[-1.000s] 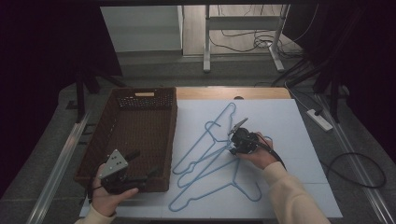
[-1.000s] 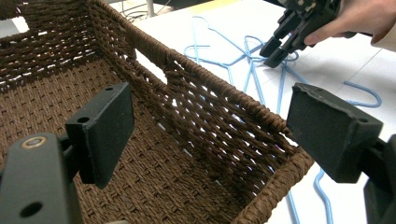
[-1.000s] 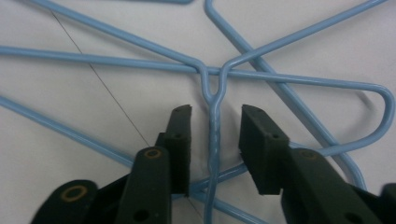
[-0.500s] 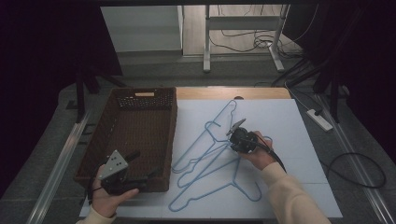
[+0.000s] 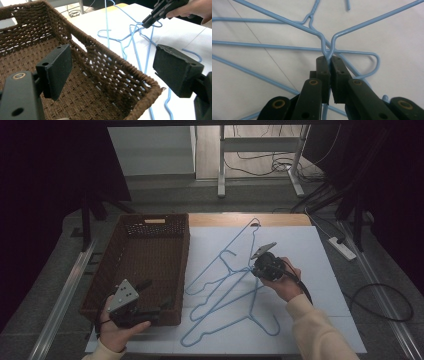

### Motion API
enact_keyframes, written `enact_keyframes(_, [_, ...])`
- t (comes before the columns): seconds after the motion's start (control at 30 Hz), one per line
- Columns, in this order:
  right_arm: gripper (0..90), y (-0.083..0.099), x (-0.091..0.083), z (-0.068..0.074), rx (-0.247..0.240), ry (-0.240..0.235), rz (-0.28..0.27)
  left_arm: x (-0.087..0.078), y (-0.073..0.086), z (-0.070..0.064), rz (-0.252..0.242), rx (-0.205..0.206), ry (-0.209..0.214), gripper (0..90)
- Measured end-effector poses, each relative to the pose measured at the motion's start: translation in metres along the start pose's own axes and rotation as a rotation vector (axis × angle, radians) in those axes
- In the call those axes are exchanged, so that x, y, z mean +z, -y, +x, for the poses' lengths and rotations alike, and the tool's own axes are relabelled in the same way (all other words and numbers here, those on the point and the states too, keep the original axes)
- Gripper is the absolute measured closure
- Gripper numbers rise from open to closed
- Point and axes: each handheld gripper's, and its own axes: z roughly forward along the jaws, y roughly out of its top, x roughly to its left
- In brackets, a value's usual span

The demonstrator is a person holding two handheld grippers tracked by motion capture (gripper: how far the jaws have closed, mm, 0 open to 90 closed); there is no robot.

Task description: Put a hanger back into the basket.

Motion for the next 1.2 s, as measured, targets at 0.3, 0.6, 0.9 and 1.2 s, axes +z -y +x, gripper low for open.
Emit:
enact_keyframes(0.3, [86.5, 0.003, -0.026, 0.006, -0.002, -0.013, -0.038, 0.014, -0.015, -0.018, 0.032, 0.021, 0.019, 17.9])
enact_keyframes(0.6, [86.5, 0.012, -0.041, 0.019, 0.003, -0.003, -0.014, 0.039, -0.028, -0.043, 0.092, 0.057, 0.071, 18.9])
enact_keyframes(0.9, [86.5, 0.021, -0.046, 0.027, -0.006, -0.007, -0.012, 0.071, -0.037, -0.064, 0.127, 0.095, 0.124, 18.6])
enact_keyframes(1.2, [86.5, 0.033, -0.05, 0.031, -0.007, 0.009, -0.006, 0.109, -0.049, -0.086, 0.192, 0.112, 0.168, 22.1])
